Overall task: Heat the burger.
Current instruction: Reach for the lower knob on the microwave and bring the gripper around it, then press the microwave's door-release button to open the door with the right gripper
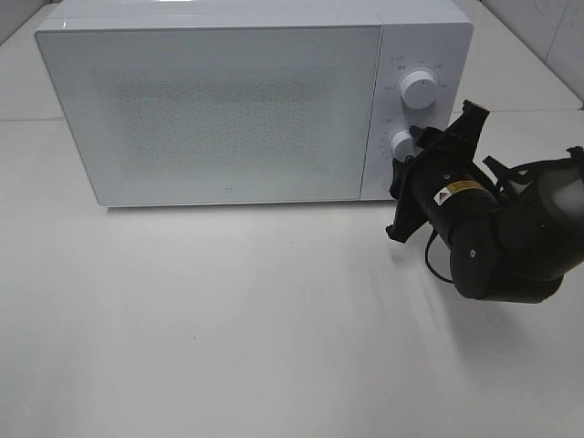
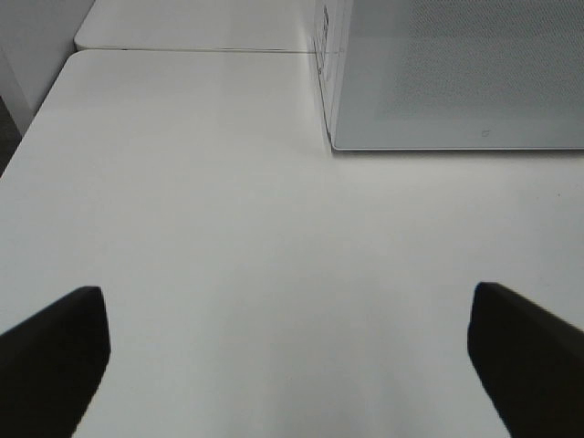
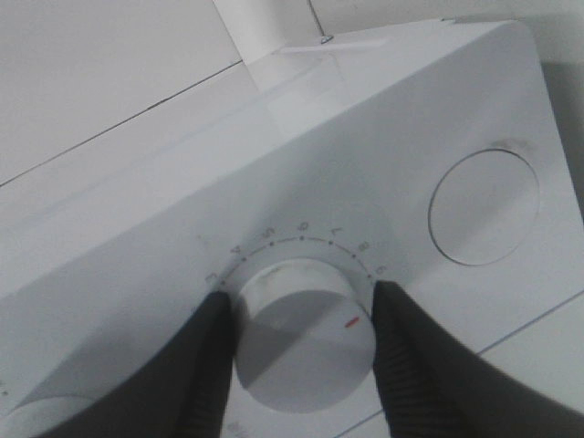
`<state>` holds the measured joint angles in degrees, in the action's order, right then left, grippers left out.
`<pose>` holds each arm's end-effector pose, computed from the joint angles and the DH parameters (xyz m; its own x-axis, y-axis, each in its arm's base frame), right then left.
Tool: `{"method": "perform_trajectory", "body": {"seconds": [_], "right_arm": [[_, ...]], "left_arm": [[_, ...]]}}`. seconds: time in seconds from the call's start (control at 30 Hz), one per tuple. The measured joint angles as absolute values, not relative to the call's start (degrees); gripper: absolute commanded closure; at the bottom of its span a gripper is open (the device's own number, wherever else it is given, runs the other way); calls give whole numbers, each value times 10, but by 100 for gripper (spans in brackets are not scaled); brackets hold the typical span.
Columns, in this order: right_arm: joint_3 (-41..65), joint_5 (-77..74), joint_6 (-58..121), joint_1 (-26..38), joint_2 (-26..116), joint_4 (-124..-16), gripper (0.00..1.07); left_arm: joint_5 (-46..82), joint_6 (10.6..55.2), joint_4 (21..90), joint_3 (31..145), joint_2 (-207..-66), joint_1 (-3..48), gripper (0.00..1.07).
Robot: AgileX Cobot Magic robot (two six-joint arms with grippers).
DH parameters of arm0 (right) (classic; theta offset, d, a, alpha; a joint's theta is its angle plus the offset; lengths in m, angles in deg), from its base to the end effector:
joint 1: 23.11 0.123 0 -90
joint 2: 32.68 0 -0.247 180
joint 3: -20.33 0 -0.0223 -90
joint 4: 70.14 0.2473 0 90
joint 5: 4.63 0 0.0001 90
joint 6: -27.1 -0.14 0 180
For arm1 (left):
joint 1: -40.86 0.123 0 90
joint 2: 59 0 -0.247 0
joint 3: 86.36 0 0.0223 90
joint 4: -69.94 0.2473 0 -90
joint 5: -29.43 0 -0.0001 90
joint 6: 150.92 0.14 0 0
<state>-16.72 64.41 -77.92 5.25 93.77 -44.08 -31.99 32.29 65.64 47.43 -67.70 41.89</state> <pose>0.3486 0.1229 0.0761 -0.0250 0.9262 0.3762 0.1231 -0.3706 0.9206 0.0708 -0.0080 0.2589 -0.4415 0.0121 -0.8972 0.0500 0.9987 -0.0111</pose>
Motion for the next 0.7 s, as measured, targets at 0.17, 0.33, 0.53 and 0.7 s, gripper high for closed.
{"method": "perform_trajectory", "body": {"seconds": [0.17, 0.33, 0.53, 0.7], "right_arm": [[-167, 644, -780, 52, 938, -441, 68], [-167, 644, -780, 52, 938, -441, 56], [-167, 645, -782, 52, 938, -449, 47], [-167, 644, -782, 53, 938, -449, 42]], "left_arm": [[-320, 323, 656, 474, -677, 419, 7], [-320, 323, 656, 474, -677, 419, 7], [-320, 323, 656, 474, -677, 419, 7], [-320, 323, 656, 474, -677, 419, 7]]}}
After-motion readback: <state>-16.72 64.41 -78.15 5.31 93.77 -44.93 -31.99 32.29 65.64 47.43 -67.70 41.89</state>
